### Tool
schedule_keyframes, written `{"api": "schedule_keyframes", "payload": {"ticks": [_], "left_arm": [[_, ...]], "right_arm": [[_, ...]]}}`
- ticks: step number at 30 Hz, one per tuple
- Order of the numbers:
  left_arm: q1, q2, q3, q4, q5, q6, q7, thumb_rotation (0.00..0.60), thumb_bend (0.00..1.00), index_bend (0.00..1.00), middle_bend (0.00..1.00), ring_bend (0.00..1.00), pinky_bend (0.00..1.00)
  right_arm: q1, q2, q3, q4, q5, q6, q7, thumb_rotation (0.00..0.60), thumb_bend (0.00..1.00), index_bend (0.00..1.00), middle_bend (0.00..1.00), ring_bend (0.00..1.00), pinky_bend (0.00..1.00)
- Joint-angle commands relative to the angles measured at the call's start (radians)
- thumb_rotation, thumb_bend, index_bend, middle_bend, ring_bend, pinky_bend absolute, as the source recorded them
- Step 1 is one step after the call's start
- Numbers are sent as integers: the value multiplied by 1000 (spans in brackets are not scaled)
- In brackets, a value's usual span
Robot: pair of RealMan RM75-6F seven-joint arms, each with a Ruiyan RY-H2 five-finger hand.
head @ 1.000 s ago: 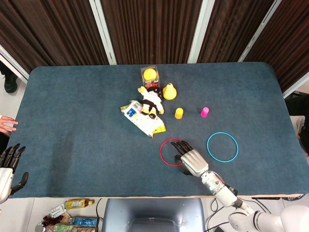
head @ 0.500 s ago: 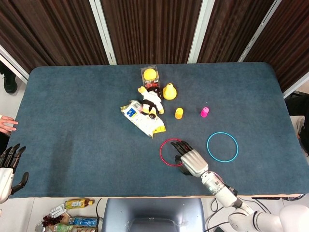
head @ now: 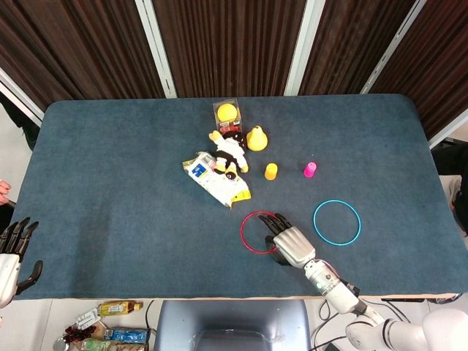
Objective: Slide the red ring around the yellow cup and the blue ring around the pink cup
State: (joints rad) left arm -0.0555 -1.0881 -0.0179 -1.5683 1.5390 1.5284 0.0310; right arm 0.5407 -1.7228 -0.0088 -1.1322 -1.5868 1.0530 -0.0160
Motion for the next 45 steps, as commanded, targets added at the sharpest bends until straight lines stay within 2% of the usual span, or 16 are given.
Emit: {"api": "schedule_keyframes", "payload": {"ticks": [1, 14, 23, 36, 45], "left_arm": [[1, 1, 0, 0, 0, 2, -1, 600, 429, 0, 0, 0, 189], [3, 2, 0, 1, 6, 7, -9, 600, 429, 0, 0, 0, 190], [1, 3, -1, 4, 5, 4, -15, 600, 430, 0, 0, 0, 190], [-2, 2, -3, 3, 0, -4, -11, 600, 428, 0, 0, 0, 189], [-3, 0, -3, 3, -1, -5, -9, 600, 429, 0, 0, 0, 190]], "right_arm": [[1, 0, -2, -2, 0, 0, -1, 600, 492, 684, 0, 0, 0], [-1, -15, -3, 15, -11, 38, 15, 600, 549, 848, 52, 0, 0], [-4, -35, 3, 51, -37, 101, 22, 600, 583, 922, 82, 0, 0], [3, -34, 35, 62, -77, 212, 39, 600, 589, 953, 112, 0, 0], [12, 1, 68, 15, -89, 270, 4, 600, 589, 956, 116, 0, 0]]}}
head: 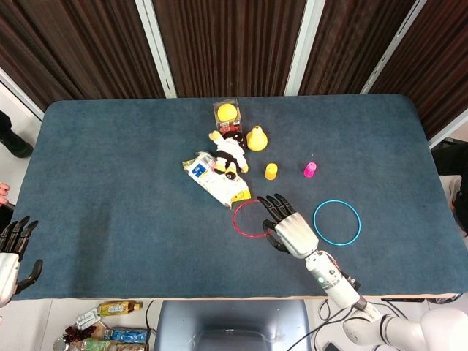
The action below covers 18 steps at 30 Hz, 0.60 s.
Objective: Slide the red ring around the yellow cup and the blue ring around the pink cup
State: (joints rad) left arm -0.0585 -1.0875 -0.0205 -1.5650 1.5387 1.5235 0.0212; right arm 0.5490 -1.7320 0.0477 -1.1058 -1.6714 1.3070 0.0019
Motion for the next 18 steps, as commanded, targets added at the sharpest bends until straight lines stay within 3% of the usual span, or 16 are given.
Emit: {"api": "schedule_keyframes", "payload": {"ticks": [1, 10, 18], "left_arm": [[0, -1, 0, 0, -1, -1, 2, 600, 429, 0, 0, 0, 190], [-3, -3, 0, -2, -5, -8, 11, 600, 429, 0, 0, 0, 189], [-5, -5, 0, -3, -9, -14, 20, 600, 429, 0, 0, 0, 190]], "right_arm": [[5, 15, 19, -18, -6, 27, -23, 600, 589, 957, 116, 0, 0], [36, 58, 112, -42, 44, 38, -119, 600, 589, 956, 120, 0, 0], [88, 26, 182, 107, 174, -83, -144, 600, 589, 957, 120, 0, 0]]}}
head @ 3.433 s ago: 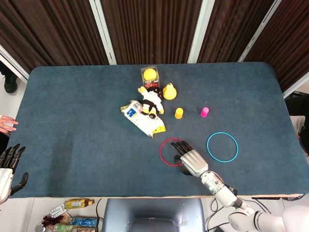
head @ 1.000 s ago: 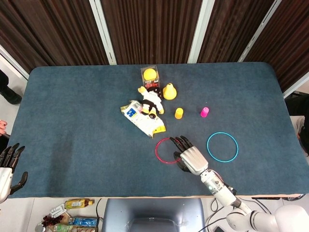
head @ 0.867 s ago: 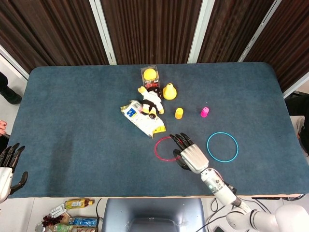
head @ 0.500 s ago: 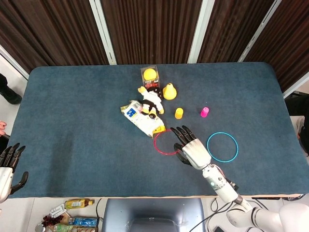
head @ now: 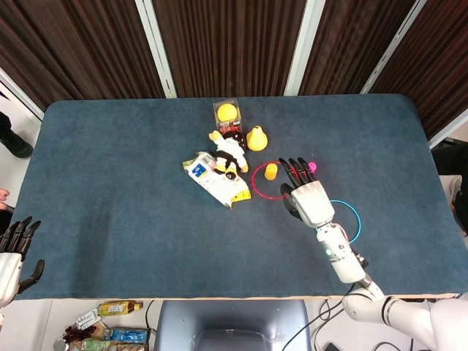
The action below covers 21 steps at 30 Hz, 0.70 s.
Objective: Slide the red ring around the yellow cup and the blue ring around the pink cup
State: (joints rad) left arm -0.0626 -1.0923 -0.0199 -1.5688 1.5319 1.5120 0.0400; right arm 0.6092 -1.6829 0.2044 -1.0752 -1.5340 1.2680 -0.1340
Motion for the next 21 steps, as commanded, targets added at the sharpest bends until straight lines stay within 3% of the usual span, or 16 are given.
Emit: {"api": "schedule_keyframes", "payload": {"ticks": [1, 13, 15, 17, 19, 21], "left_arm": [[-2, 0, -1, 0, -4, -5, 1, 600, 429, 0, 0, 0, 190], [-18, -3, -9, 2, -23, -33, 3, 600, 429, 0, 0, 0, 190], [-19, -2, -10, 2, -25, -35, 1, 600, 429, 0, 0, 0, 190], [-19, -1, -9, 2, -23, -34, -1, 600, 429, 0, 0, 0, 190], [-17, -1, -8, 2, -21, -31, -2, 600, 429, 0, 0, 0, 190], [-16, 0, -8, 2, -19, -27, -4, 600, 429, 0, 0, 0, 190]], "right_arm": [[36, -35, 29, 105, 41, -50, -14, 600, 589, 957, 120, 0, 0], [132, -196, 36, 403, 83, -147, 81, 600, 589, 959, 129, 0, 0], [142, -215, 33, 443, 88, -164, 103, 600, 589, 921, 131, 0, 0], [149, -232, 26, 483, 93, -192, 130, 600, 589, 788, 131, 0, 0], [151, -236, 20, 494, 100, -219, 161, 600, 557, 551, 117, 0, 0], [146, -228, 13, 484, 103, -233, 186, 600, 441, 260, 54, 0, 0]]}}
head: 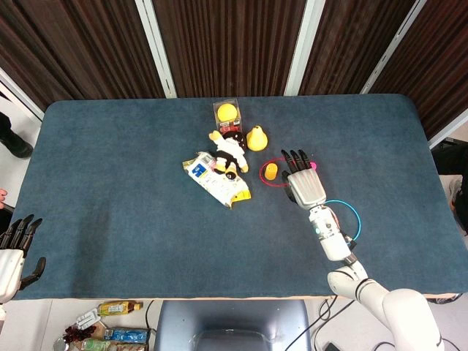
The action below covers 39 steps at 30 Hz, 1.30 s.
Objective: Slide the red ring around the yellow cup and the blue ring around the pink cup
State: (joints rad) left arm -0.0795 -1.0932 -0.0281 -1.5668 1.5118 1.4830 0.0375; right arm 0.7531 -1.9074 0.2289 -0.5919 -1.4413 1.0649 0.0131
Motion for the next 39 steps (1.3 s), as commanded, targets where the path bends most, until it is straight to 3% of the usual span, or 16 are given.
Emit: {"api": "schedule_keyframes", "payload": {"ticks": [1, 3, 5, 9, 14, 18, 23, 26, 35, 39], "left_arm": [[2, 1, 0, 0, 1, 4, -2, 600, 430, 0, 0, 0, 191], [3, 1, 0, 0, 1, 7, -4, 600, 429, 0, 0, 0, 190], [4, 1, 0, 0, 2, 9, -4, 600, 429, 0, 0, 0, 190], [8, -1, 5, -2, 13, 20, 1, 600, 429, 0, 0, 0, 190], [23, -2, 10, -7, 29, 51, 7, 600, 429, 0, 0, 0, 190], [33, -3, 12, -5, 40, 72, 6, 600, 429, 0, 0, 0, 190], [30, -3, 13, -5, 38, 64, 10, 600, 429, 0, 0, 0, 190], [27, -4, 12, -5, 38, 59, 10, 600, 429, 0, 0, 0, 190], [34, 2, 15, -9, 39, 66, 8, 600, 429, 0, 1, 0, 190], [33, 2, 14, -8, 38, 64, 4, 600, 428, 0, 0, 0, 190]], "right_arm": [[-4, 4, -15, -13, 12, -29, 44, 600, 406, 187, 35, 0, 0], [-16, 21, -23, -44, 9, -17, 47, 600, 329, 38, 5, 0, 0], [-33, 47, -33, -90, 7, -2, 39, 600, 291, 3, 0, 0, 0], [-75, 118, -56, -217, -5, 43, -15, 600, 219, 0, 0, 0, 0], [-151, 250, -101, -452, -15, 94, -79, 600, 196, 0, 0, 0, 0], [-221, 310, -160, -543, -66, 190, -152, 600, 196, 0, 0, 0, 0], [-282, 372, -234, -647, -101, 213, -157, 600, 196, 0, 0, 0, 0], [-302, 396, -256, -678, -117, 223, -179, 600, 196, 0, 0, 0, 0], [-357, 415, -295, -628, -91, 187, -166, 600, 196, 6, 0, 0, 0], [-386, 440, -308, -621, -103, 209, -91, 600, 203, 121, 0, 0, 0]]}}
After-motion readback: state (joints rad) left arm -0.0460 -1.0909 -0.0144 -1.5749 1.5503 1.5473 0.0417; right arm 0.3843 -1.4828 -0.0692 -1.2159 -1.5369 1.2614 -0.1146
